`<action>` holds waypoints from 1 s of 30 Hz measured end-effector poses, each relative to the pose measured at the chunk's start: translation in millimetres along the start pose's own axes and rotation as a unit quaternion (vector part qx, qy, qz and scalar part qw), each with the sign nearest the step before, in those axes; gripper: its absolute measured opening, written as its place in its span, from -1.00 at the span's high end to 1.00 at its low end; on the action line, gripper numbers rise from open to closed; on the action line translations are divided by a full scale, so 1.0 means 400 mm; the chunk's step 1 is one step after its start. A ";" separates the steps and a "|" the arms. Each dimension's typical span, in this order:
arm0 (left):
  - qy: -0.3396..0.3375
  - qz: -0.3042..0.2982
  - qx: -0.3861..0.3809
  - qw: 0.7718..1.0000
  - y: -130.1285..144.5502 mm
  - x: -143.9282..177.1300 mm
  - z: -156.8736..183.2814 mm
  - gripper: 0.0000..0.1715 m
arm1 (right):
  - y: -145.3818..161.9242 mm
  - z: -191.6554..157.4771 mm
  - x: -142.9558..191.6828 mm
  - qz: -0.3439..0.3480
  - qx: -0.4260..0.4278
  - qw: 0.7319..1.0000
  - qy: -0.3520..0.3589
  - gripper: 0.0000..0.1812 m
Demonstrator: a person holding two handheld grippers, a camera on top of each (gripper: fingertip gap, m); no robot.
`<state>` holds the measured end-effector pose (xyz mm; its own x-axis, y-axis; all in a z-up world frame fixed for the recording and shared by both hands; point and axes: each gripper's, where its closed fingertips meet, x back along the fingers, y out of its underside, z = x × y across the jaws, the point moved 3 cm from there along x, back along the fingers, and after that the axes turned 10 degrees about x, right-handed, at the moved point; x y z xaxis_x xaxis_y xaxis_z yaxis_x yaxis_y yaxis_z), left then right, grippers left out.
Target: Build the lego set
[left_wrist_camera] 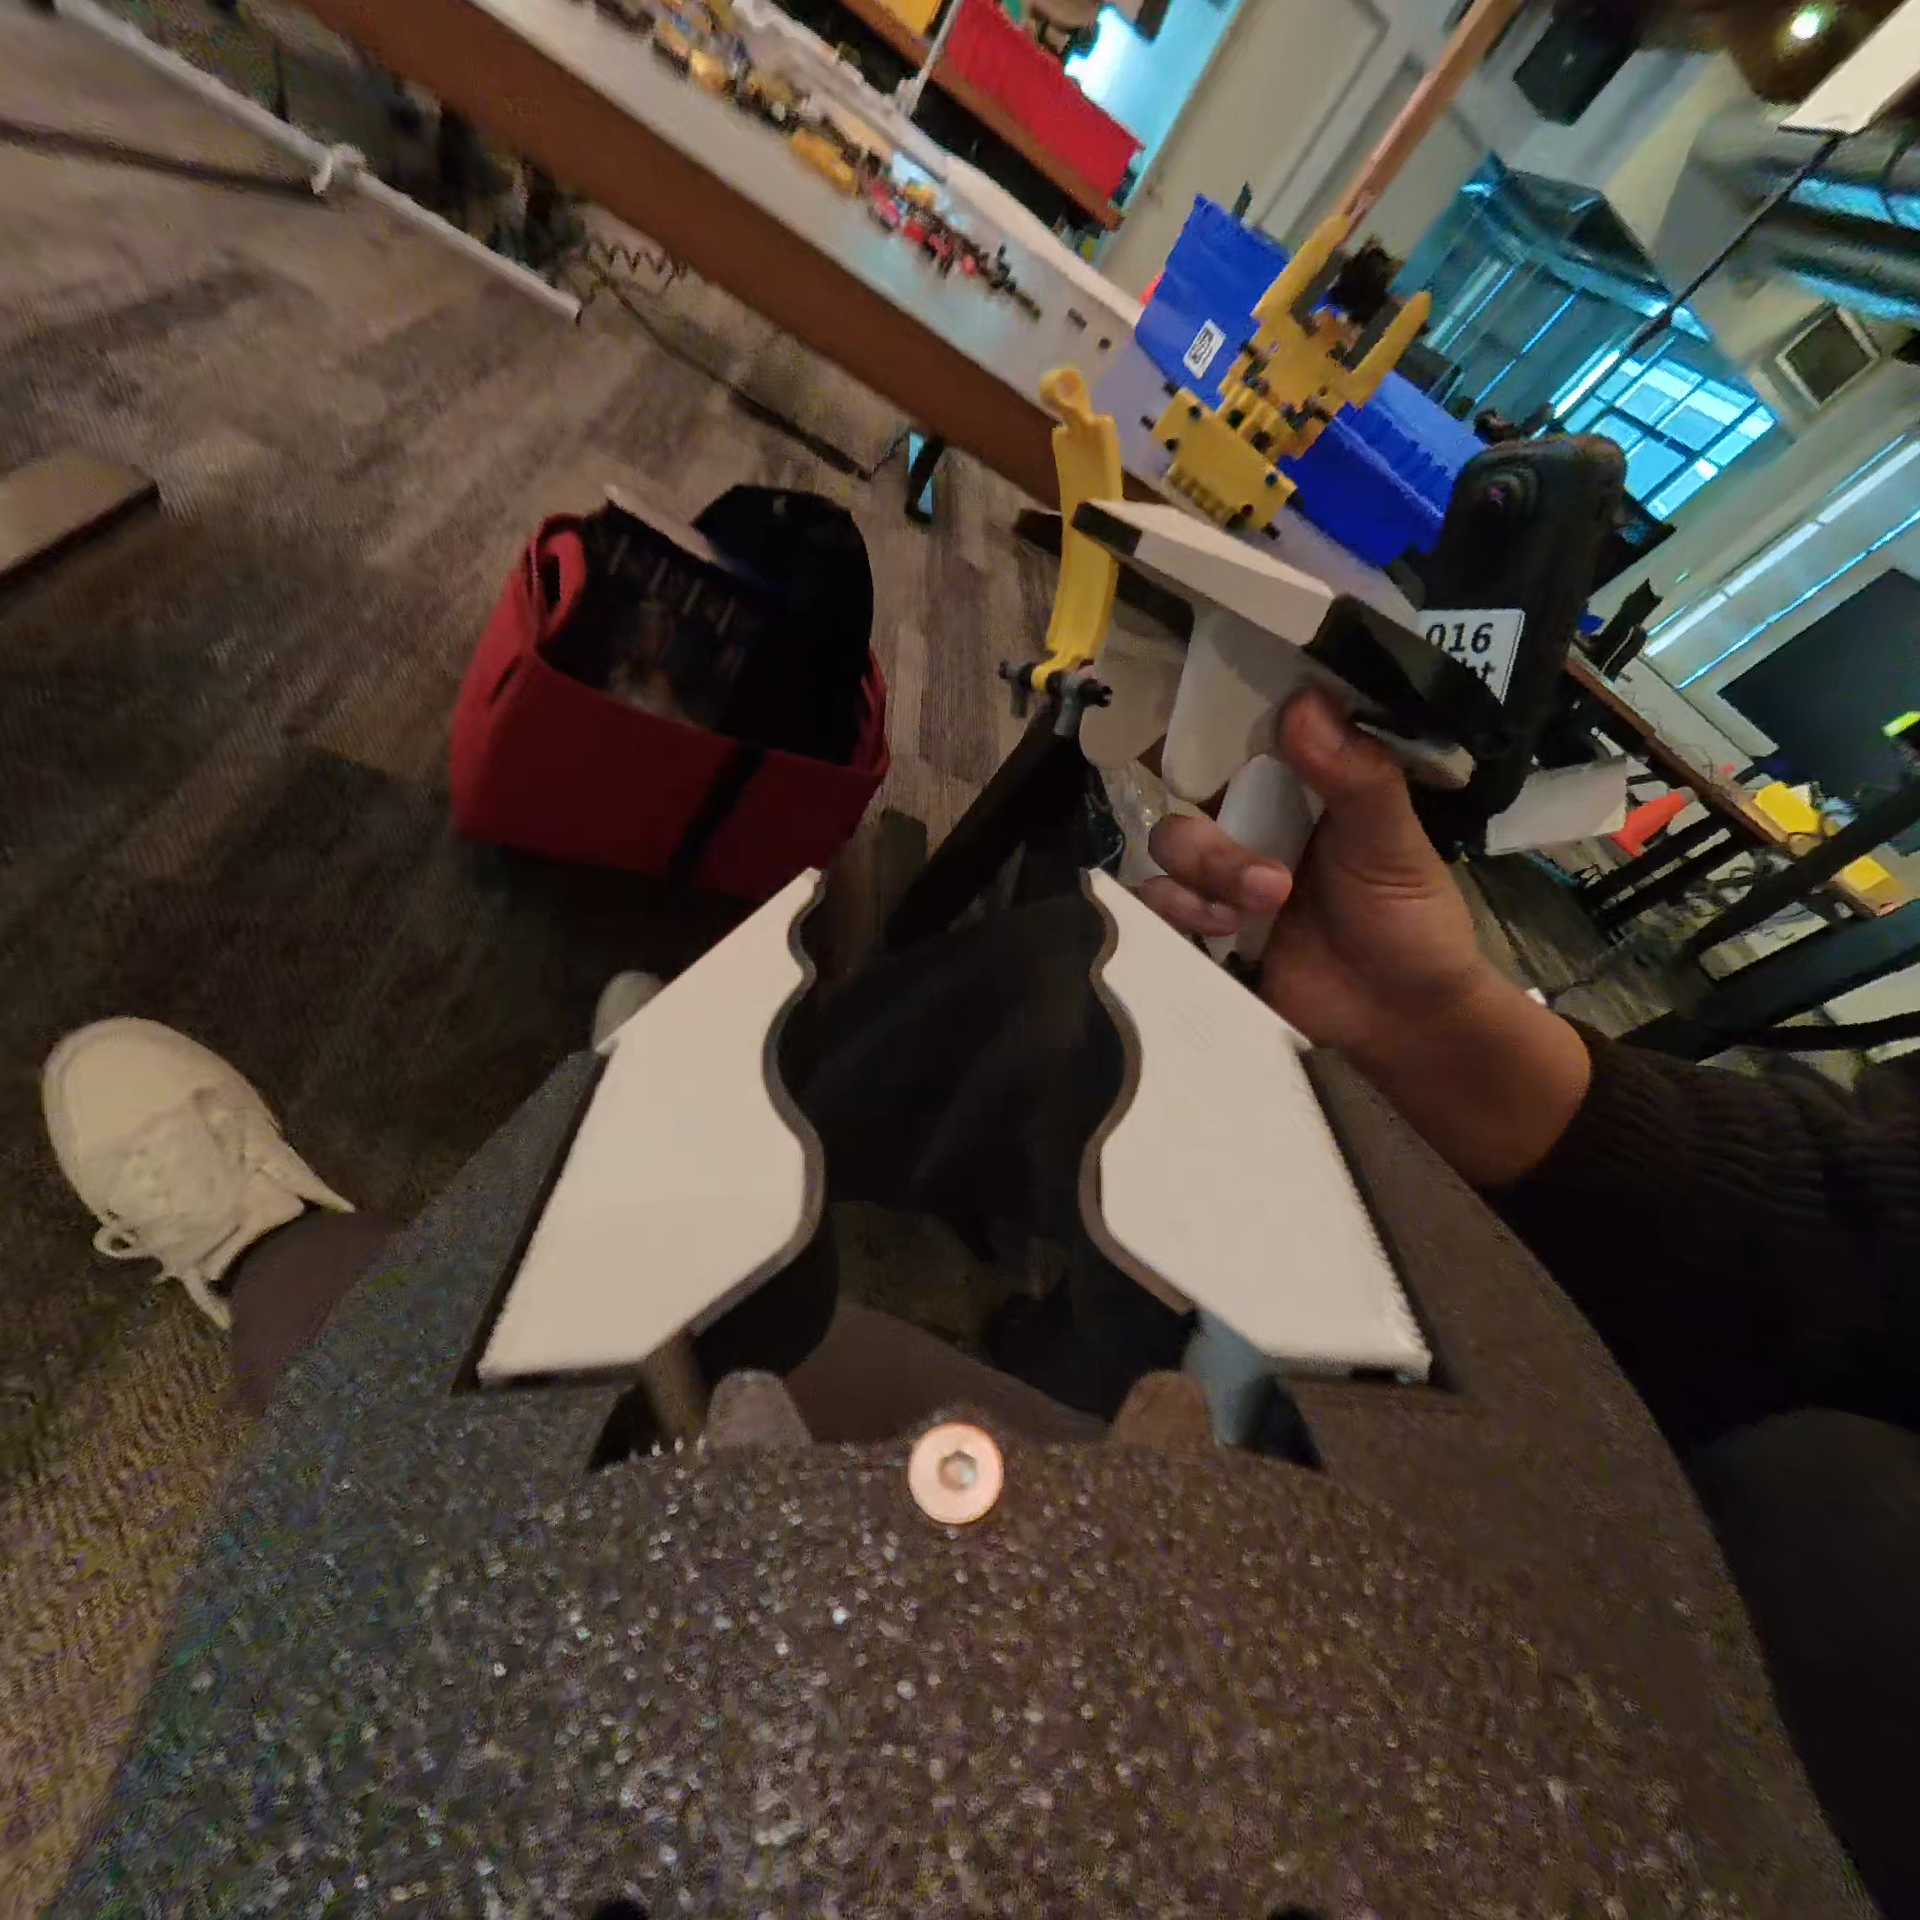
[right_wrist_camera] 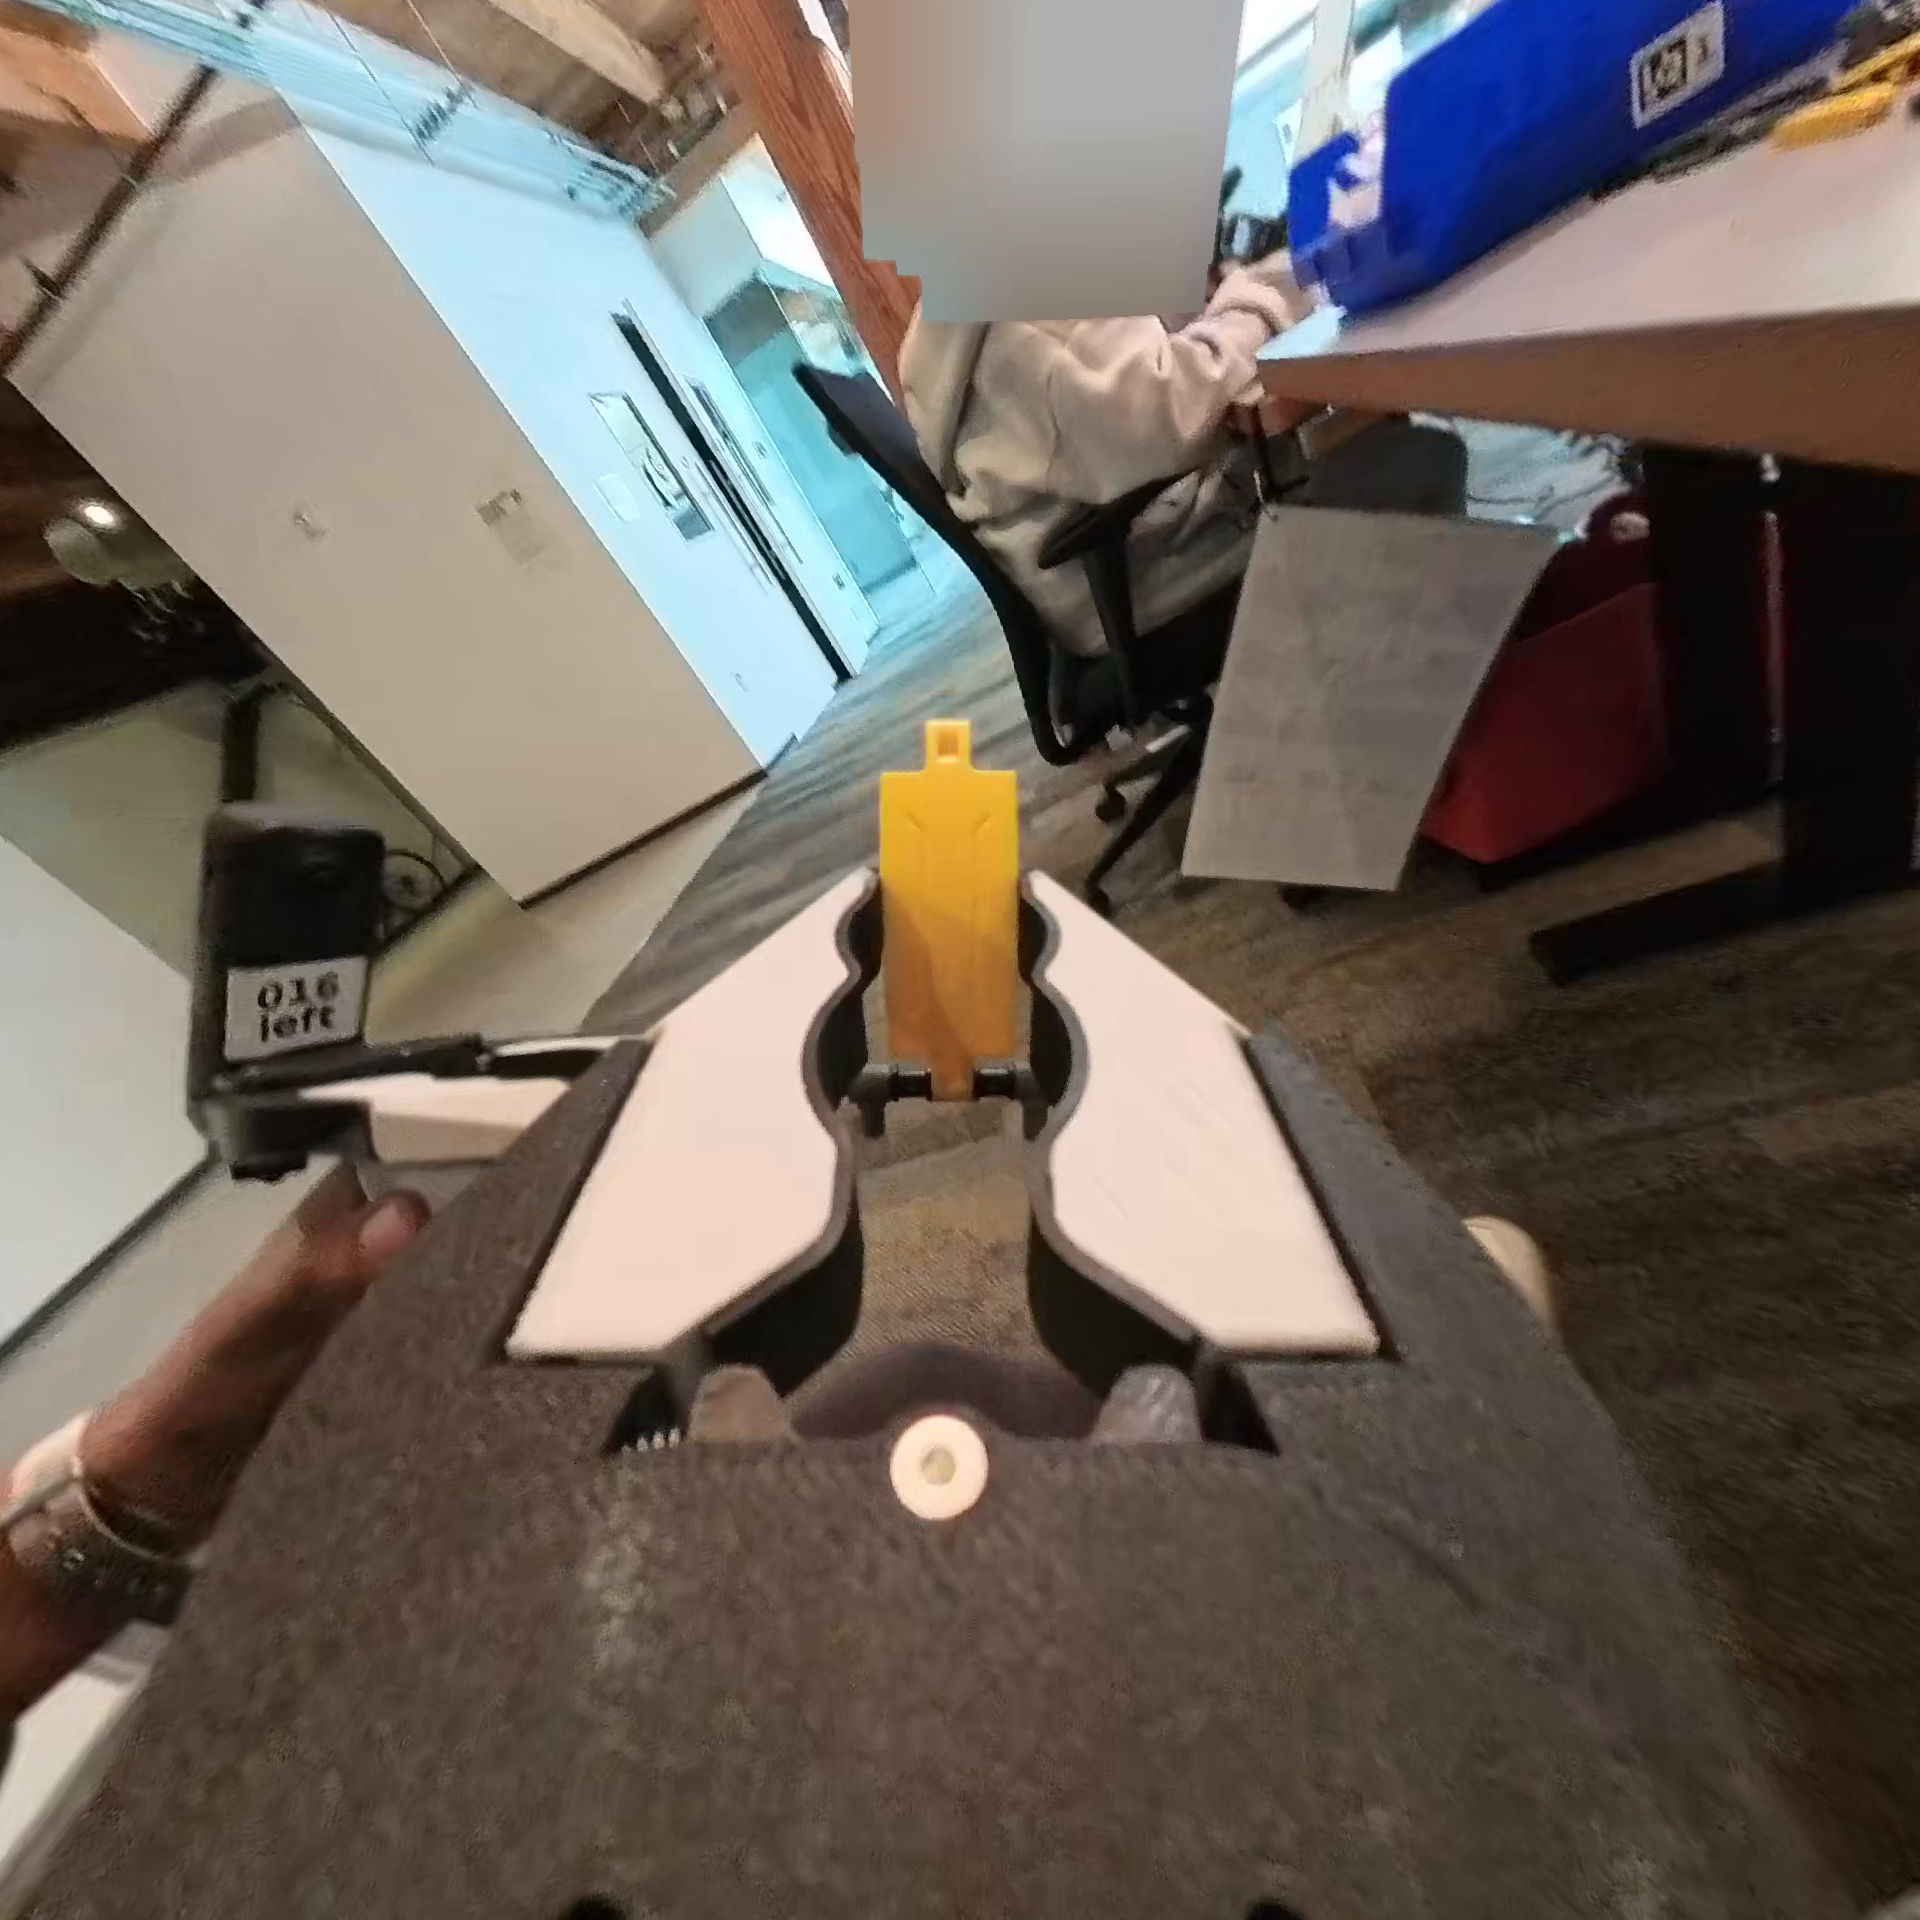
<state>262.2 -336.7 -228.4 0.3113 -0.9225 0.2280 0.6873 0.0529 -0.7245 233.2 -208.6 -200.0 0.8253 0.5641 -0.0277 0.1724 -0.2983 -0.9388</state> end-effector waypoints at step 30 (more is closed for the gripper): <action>0.540 -0.262 -0.212 0.771 -0.031 -0.464 0.809 0.46 | -1.044 0.646 0.745 0.101 0.405 0.663 0.621 0.73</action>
<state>408.2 -42.5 -51.4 -0.8221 -0.5669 0.0526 0.1848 -0.3531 -0.9171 268.2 283.3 95.2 0.6809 -0.6441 -0.3486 0.0610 0.5242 -0.8494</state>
